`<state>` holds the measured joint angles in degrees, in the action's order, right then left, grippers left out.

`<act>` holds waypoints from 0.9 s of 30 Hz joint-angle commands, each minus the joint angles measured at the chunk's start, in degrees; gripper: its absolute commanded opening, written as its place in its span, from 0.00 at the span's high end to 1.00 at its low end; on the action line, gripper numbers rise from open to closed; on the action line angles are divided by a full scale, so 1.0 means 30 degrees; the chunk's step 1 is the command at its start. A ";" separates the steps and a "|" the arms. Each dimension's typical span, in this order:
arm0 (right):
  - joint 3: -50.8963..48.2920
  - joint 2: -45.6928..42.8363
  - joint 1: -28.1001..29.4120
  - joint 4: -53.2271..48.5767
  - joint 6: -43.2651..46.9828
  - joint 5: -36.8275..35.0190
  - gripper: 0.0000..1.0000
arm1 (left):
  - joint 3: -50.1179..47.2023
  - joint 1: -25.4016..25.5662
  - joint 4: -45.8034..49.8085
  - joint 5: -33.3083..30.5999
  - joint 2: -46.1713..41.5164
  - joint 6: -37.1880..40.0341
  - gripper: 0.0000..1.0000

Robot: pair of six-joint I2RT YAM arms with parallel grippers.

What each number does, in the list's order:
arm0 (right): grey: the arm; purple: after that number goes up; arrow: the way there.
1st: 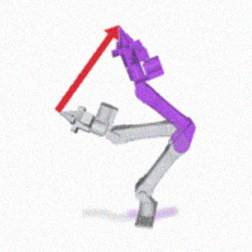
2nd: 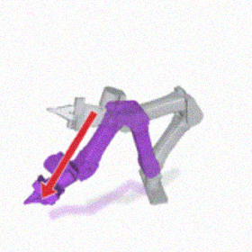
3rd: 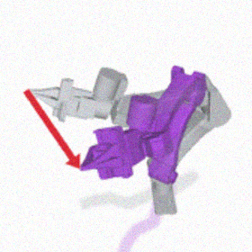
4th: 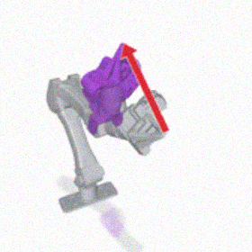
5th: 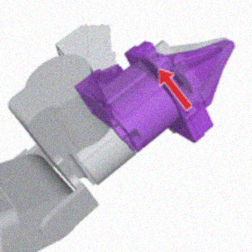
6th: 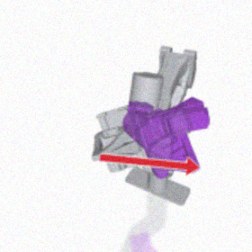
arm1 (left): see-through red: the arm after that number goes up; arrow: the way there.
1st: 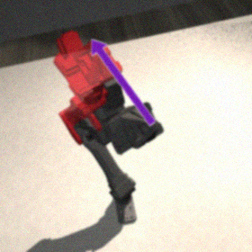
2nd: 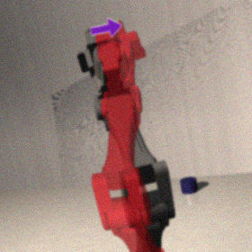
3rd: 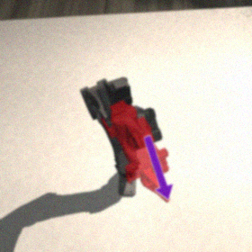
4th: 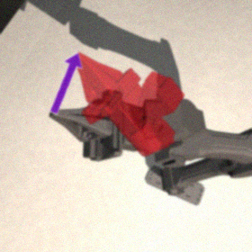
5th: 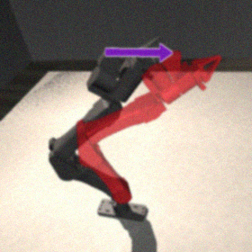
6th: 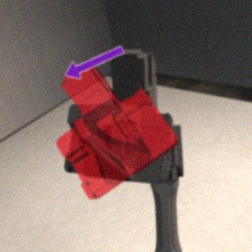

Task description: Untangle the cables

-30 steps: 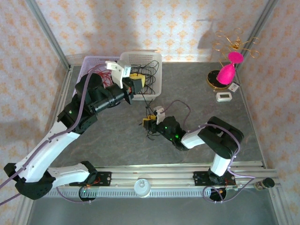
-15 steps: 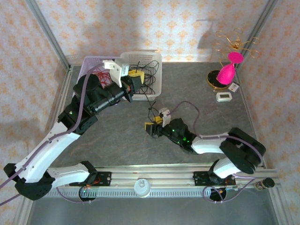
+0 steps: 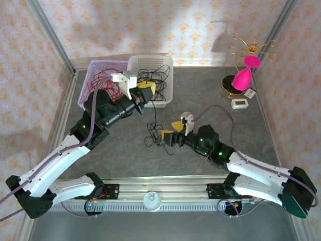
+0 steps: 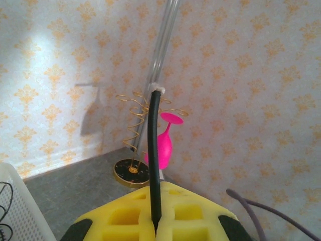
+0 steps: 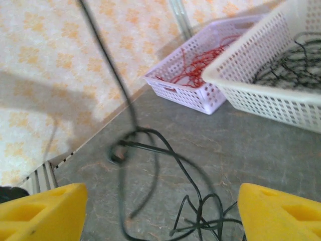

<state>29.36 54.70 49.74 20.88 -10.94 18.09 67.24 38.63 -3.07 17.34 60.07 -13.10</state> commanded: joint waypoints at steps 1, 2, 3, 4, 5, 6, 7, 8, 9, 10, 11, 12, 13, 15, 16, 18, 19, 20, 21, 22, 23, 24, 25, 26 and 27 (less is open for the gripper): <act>0.2262 0.0584 0.0091 -0.0733 0.1691 0.1156 0.26 | -0.0390 0.0125 -0.1311 0.0566 -0.0349 -0.0561 1.00; 0.2835 0.1102 0.0091 -0.0534 0.1962 0.1176 0.27 | -0.0486 0.0130 -0.1374 0.0547 -0.0390 -0.0640 1.00; 0.3522 0.1794 0.0086 -0.0236 0.2249 0.1435 0.28 | -0.0556 0.0130 -0.1456 0.0520 -0.0446 -0.0741 1.00; 0.4202 0.2555 0.0091 0.0099 0.2409 0.1740 0.28 | -0.0584 0.0130 -0.1494 0.0518 -0.0457 -0.0844 1.00; 0.4726 0.3202 0.0079 0.0466 0.2406 0.1852 0.30 | -0.0544 0.0130 -0.1474 0.0538 -0.0478 -0.0922 1.00; 0.5202 0.3935 0.0091 0.1016 0.1979 0.1468 0.33 | -0.0456 0.0130 -0.1442 0.0563 -0.0499 -0.1010 1.00; 0.5627 0.4709 0.0091 0.1529 0.1256 0.0697 0.37 | -0.0365 0.0130 -0.1407 0.0556 -0.0542 -0.1050 1.00; 0.5898 0.5389 0.0090 0.1906 0.0513 -0.0232 0.41 | -0.0276 0.0130 -0.1371 0.0546 -0.0582 -0.1106 1.00; 0.6145 0.6097 0.0080 0.2140 -0.0514 -0.1359 0.48 | -0.0208 0.0130 -0.1378 0.0538 -0.0653 -0.1139 1.00; 0.6312 0.6708 0.0091 0.2173 -0.1217 -0.2263 0.53 | -0.0127 0.0130 -0.1397 0.0452 -0.0742 -0.1137 1.00; 0.6353 0.7217 0.0104 0.2193 -0.1687 -0.2855 0.56 | -0.0076 0.0129 -0.1457 0.0377 -0.0809 -0.1152 1.00; 0.6285 0.7701 0.0145 0.2180 -0.2011 -0.3511 0.60 | -0.0016 0.0130 -0.1538 0.0216 -0.0861 -0.1166 1.00; 0.6113 0.8091 0.0204 0.2233 -0.2240 -0.4167 0.62 | 0.0043 0.0130 -0.1636 0.0170 -0.0915 -0.1160 1.00; 0.5561 0.8703 0.0261 0.2452 -0.2790 -0.5379 0.66 | 0.0342 0.0130 -0.1828 0.0167 -0.0872 -0.1137 1.00; 0.5160 0.8924 0.0259 0.2548 -0.3152 -0.5917 0.67 | 0.0630 0.0130 -0.1824 0.0183 -0.0810 -0.1054 1.00; 0.4291 0.9358 0.0259 0.3026 -0.3792 -0.6287 0.68 | 0.1245 0.0116 -0.1731 0.0247 -0.0620 -0.0803 1.00; 0.3819 0.9541 0.0262 0.3316 -0.4123 -0.6218 0.68 | 0.1611 0.0130 -0.1702 0.0210 -0.0547 -0.0663 1.00; 0.3357 0.9707 0.0256 0.3572 -0.4412 -0.6104 0.68 | 0.1908 0.0116 -0.1640 0.0173 -0.0473 -0.0521 1.00; 0.2830 0.9925 0.0267 0.3911 -0.4722 -0.5924 0.68 | 0.2263 0.0131 -0.1593 0.0087 -0.0429 -0.0340 1.00; 0.2334 1.0150 0.0284 0.4292 -0.4993 -0.5737 0.68 | 0.2559 0.0130 -0.1584 0.0024 -0.0396 -0.0170 1.00; 0.1902 1.0307 0.0284 0.4637 -0.5162 -0.5631 0.68 | 0.2800 0.0123 -0.1556 -0.0045 -0.0367 0.0004 1.00; 0.1416 1.0505 0.0283 0.5023 -0.5389 -0.5500 0.67 | 0.3115 0.0115 -0.1475 -0.0240 -0.0326 0.0137 1.00; 0.1023 1.0688 0.0265 0.5352 -0.5483 -0.5418 0.66 | 0.3388 0.0116 -0.1394 -0.0400 -0.0324 0.0300 1.00; 0.0738 1.0810 0.0287 0.5550 -0.5519 -0.5349 0.66 | 0.3642 0.0129 -0.1325 -0.0517 -0.0308 0.0486 1.00; 0.0474 1.0963 0.0282 0.5710 -0.5495 -0.5355 0.64 | 0.3919 0.0128 -0.1213 -0.0562 -0.0279 0.0676 1.00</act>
<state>34.96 84.42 50.87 40.69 -24.73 4.03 72.12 38.63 1.15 17.08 61.65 -13.43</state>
